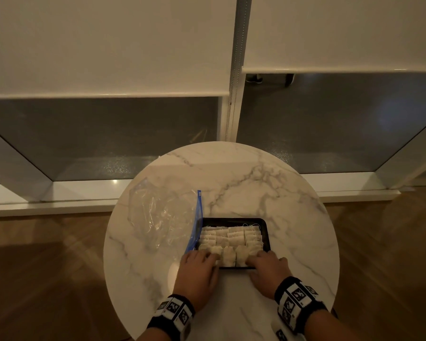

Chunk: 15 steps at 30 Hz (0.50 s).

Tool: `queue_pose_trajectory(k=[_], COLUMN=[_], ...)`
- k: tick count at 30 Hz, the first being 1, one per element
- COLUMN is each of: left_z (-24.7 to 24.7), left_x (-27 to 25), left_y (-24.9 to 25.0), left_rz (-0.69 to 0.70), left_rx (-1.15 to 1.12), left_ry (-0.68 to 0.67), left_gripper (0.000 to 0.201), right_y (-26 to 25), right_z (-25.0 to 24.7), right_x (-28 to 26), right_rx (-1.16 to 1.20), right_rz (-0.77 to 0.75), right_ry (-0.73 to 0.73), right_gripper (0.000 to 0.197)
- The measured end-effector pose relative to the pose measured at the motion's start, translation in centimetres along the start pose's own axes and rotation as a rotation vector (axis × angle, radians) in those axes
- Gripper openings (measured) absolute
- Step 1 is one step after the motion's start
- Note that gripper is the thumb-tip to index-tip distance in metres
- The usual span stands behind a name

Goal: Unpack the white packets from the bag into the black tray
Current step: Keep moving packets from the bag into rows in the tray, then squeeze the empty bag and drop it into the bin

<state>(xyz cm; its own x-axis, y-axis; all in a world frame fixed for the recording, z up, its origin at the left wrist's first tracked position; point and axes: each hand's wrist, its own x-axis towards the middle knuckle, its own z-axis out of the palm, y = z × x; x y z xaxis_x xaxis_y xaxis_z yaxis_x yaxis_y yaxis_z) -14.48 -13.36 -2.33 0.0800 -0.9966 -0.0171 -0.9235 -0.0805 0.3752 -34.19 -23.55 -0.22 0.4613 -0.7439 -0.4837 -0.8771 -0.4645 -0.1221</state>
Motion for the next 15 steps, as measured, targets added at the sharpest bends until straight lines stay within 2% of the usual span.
queue_pose_trajectory(k=[2,4,6,8,10,11,13,14,15], left_z=[-1.1,-2.5,-4.1,-5.8,-7.2,-7.6,-7.8,-7.7,-7.8], left_x=[-0.6,-0.9,-0.7,0.1,1.4,2.0,2.9,3.3,3.6], left_y=[-1.5,-3.6,-6.1,-8.6,-11.3,-12.8,-15.3,-16.5,-16.8], left_rz=[-0.059,-0.198,-0.437,-0.739,-0.942,-1.013,-1.049,-1.043,-1.042], left_rx=[-0.103,-0.222,-0.308,-0.347,-0.387,-0.428,-0.539,-0.615,-0.668], left_ry=[0.196,0.379,0.542,0.625,0.626,0.584,0.465,0.399,0.335], left_gripper=[0.023,0.022,0.025,0.044,0.068,0.079,0.103,0.11,0.108], right_y=[-0.5,-1.4,-3.0,-4.9,-7.2,-8.4,-10.5,-11.4,-12.3], right_z=[-0.8,-1.7,-2.6,-3.3,-4.2,-4.7,-5.3,-5.3,-5.1], right_x=[-0.4,-0.4,0.2,1.1,2.2,2.6,3.4,3.8,4.3], right_rx=[0.055,0.123,0.236,0.387,0.518,0.586,0.726,0.76,0.774], right_rz=[-0.002,-0.026,-0.086,-0.144,-0.174,-0.176,-0.151,-0.139,-0.131], right_ry=[0.059,0.109,0.131,0.113,0.048,0.006,-0.082,-0.117,-0.145], right_gripper=[0.031,0.031,0.032,0.029,0.028,0.028,0.027,0.027,0.028])
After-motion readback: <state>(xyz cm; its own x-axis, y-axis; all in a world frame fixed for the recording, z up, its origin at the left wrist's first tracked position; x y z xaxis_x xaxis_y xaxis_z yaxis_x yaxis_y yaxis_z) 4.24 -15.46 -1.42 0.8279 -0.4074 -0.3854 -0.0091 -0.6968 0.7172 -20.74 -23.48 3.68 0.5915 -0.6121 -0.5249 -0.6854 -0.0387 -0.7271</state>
